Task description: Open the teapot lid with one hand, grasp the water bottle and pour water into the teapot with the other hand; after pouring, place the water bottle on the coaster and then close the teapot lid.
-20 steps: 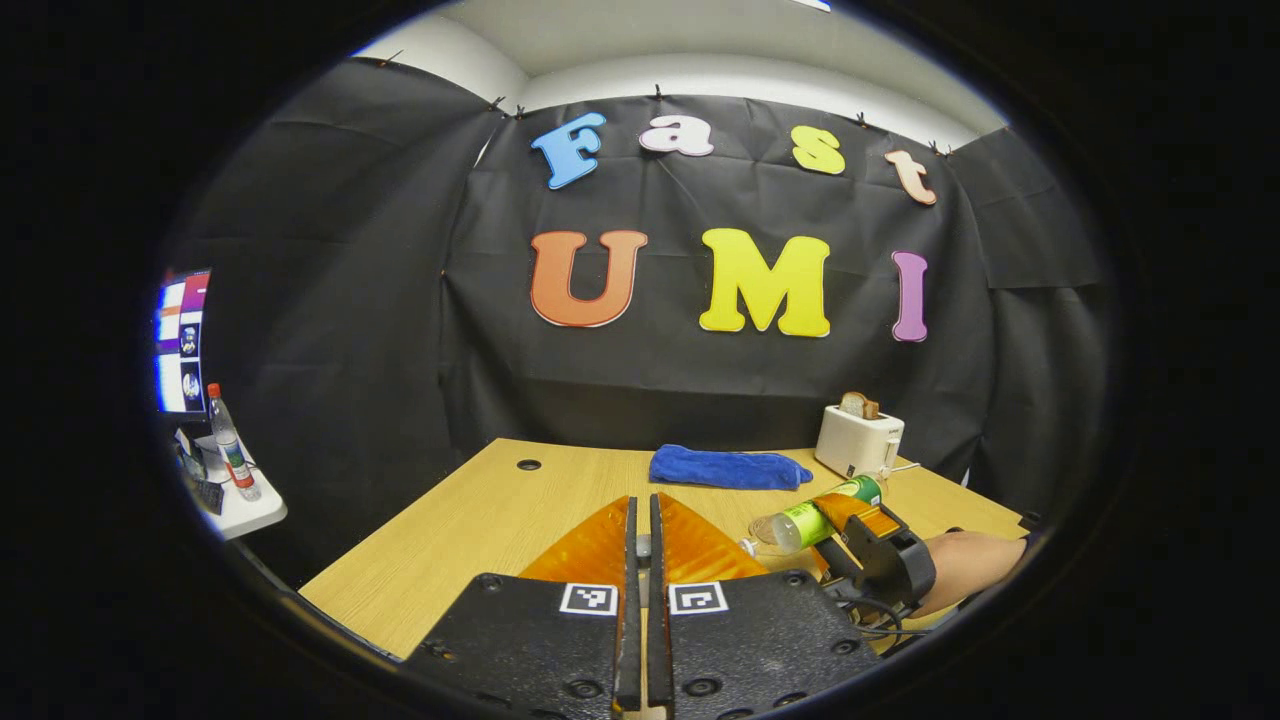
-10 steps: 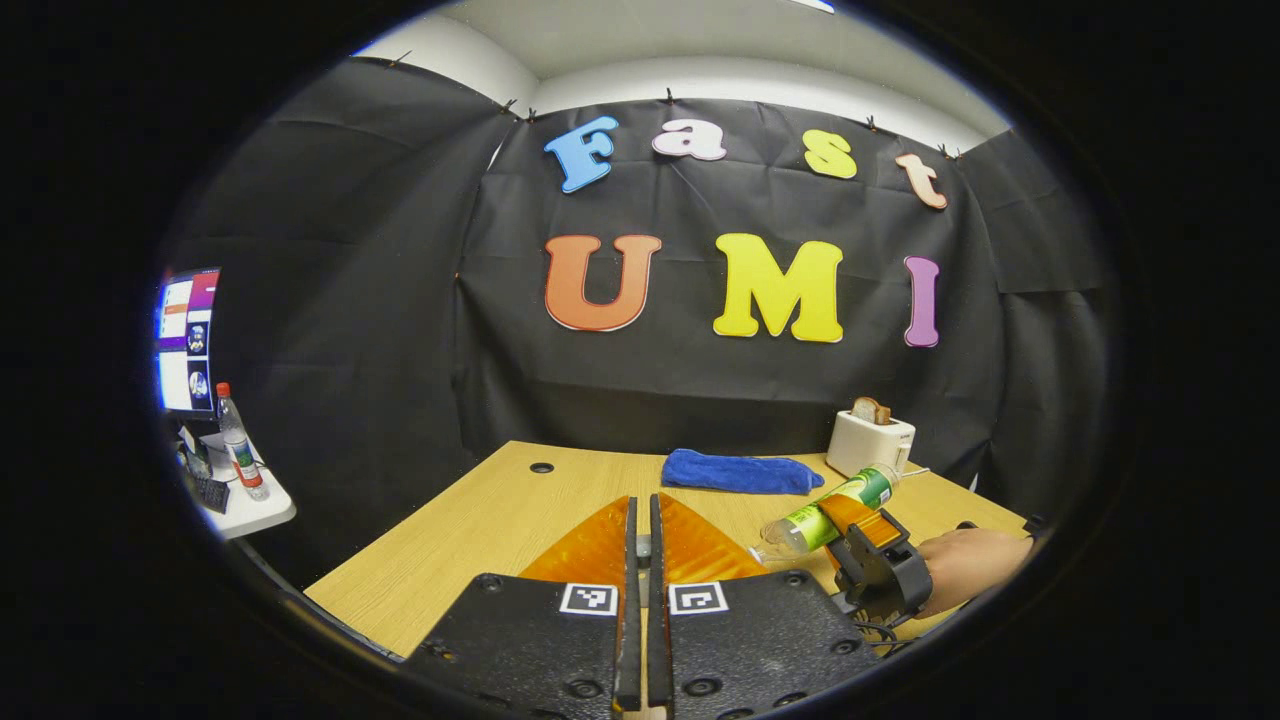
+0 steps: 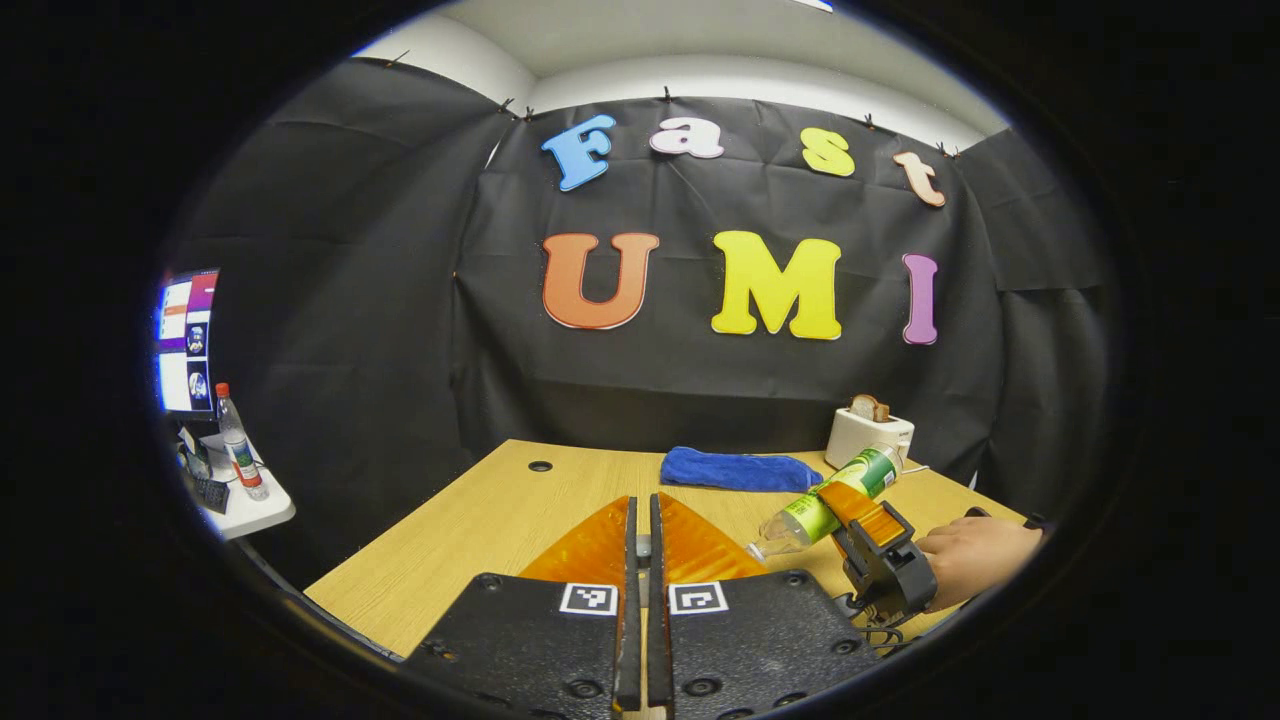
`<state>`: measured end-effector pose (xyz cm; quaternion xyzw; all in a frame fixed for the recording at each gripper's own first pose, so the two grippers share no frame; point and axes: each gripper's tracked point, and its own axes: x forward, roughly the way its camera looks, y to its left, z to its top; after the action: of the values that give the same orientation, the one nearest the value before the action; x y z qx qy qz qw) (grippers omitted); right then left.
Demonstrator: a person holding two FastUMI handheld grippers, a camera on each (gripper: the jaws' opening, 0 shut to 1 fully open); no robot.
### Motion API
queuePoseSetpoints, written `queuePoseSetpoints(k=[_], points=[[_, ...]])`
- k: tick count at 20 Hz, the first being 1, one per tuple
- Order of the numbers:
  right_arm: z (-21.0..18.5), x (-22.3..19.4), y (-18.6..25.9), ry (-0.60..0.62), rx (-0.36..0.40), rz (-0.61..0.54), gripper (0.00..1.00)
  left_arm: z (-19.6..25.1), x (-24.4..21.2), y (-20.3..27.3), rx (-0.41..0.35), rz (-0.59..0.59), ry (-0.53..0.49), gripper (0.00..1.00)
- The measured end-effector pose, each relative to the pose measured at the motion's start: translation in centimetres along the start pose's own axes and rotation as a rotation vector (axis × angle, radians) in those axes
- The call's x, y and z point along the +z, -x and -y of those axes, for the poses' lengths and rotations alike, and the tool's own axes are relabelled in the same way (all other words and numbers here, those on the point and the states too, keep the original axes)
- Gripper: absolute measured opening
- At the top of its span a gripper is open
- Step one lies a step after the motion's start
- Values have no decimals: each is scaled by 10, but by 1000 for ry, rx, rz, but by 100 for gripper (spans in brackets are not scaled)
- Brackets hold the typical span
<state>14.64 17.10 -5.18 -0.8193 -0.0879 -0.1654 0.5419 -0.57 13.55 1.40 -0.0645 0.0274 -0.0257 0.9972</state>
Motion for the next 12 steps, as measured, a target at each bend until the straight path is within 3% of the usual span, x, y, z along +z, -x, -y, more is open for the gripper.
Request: queuePoseSetpoints(k=[5, 7, 12], points=[[6, 2, 0, 39, -27, 11, 69, 1, -2, -1, -1, -10, -4, 5], [10, 0, -1, 48, -40, 18, 73, 1, -1, -1, -2, -10, -4, 5], [18, 3, 1, 94, -79, 37, 73, 1, -4, -2, -2, -18, -11, 5]])
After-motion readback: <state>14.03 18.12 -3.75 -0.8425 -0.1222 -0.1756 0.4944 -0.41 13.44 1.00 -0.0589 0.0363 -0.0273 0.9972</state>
